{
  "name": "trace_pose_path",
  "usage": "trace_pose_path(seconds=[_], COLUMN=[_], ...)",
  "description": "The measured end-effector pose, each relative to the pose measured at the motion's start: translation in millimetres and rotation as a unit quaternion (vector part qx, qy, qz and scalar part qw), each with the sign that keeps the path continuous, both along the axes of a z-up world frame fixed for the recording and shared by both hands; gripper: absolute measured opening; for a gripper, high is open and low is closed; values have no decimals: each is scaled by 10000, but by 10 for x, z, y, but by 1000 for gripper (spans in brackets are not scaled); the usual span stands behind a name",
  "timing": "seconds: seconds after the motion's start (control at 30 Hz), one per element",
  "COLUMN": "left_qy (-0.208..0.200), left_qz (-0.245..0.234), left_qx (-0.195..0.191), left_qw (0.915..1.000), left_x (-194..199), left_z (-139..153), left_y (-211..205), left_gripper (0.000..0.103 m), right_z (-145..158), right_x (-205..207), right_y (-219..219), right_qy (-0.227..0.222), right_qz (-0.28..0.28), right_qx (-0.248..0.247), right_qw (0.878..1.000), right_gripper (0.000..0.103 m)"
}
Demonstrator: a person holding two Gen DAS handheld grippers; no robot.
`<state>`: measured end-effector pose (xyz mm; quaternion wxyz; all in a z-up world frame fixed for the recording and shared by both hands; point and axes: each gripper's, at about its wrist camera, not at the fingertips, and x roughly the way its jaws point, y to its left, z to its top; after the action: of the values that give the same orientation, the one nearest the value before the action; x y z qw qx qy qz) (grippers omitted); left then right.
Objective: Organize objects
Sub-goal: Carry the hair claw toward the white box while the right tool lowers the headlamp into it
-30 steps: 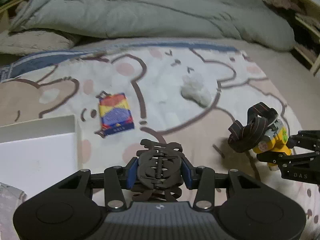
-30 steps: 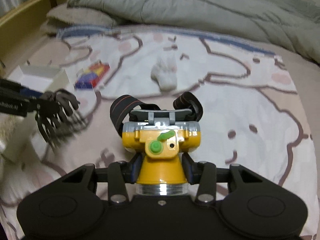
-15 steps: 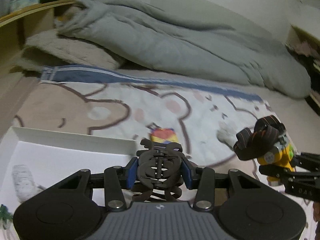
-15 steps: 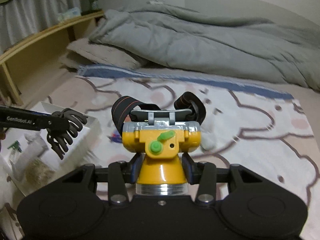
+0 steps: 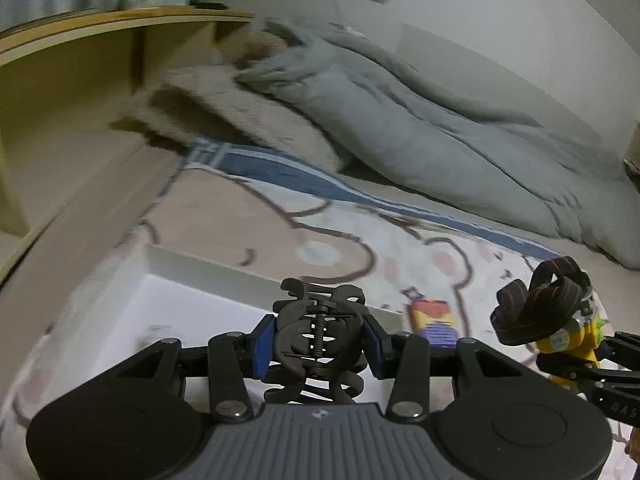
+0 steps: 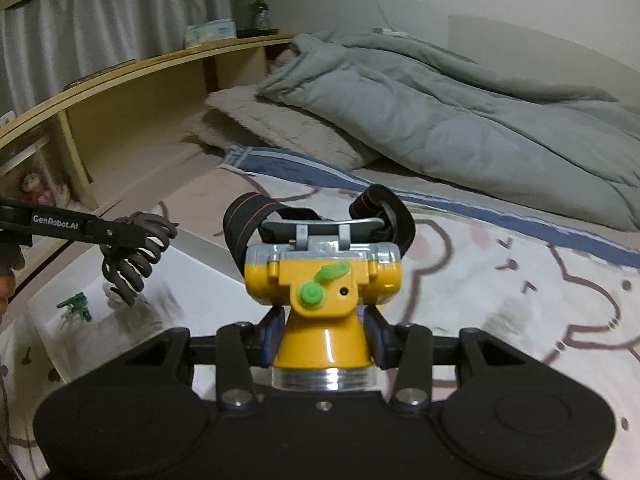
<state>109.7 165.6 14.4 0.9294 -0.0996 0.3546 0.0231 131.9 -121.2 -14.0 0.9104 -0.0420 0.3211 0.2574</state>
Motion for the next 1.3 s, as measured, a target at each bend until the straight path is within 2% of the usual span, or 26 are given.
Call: trace_pose_path(seconds=[0.13,0.3,0.47,0.7,0.9,1.03,1.23,1.3], left_qy=[3,119,317,576,659,724,872,884], left_qz=[363,889,1160,1083,908,955,767,701], left_qx=[95,-58,284,1068,1460,1931,2040,1847], left_qw=[9993,9960,9923,9867,9829,9738,9721,9763], left_x=[-102,-197,-223,-121,53,169,299,333], left_z=[-22,-101,-181,-342,-456,-531,-680,-715], left_y=[345,784,1021,1008,880,827,777,795], left_gripper=[46,46,46,46,46,46,46,46], right_z=[20,69,91,-1,-143,-244,-511,-583], right_x=[-3,-20,-45,6,50,83,185,225], right_y=[227,543,811,1144,1526,1779,2083,2152], right_qy=[-55,-141,-176,-96,-95,-131,-97,-45], right_qz=[135,357,589,699,1166,1506,1818,1912], right_qx=[-4,-19,-96,-257,-584,-981,-1766,-1816], right_qw=[9999,9993,9981,9972,9914,9836,9673,9646], right_gripper=[44,44,44,44,44,44,44,44])
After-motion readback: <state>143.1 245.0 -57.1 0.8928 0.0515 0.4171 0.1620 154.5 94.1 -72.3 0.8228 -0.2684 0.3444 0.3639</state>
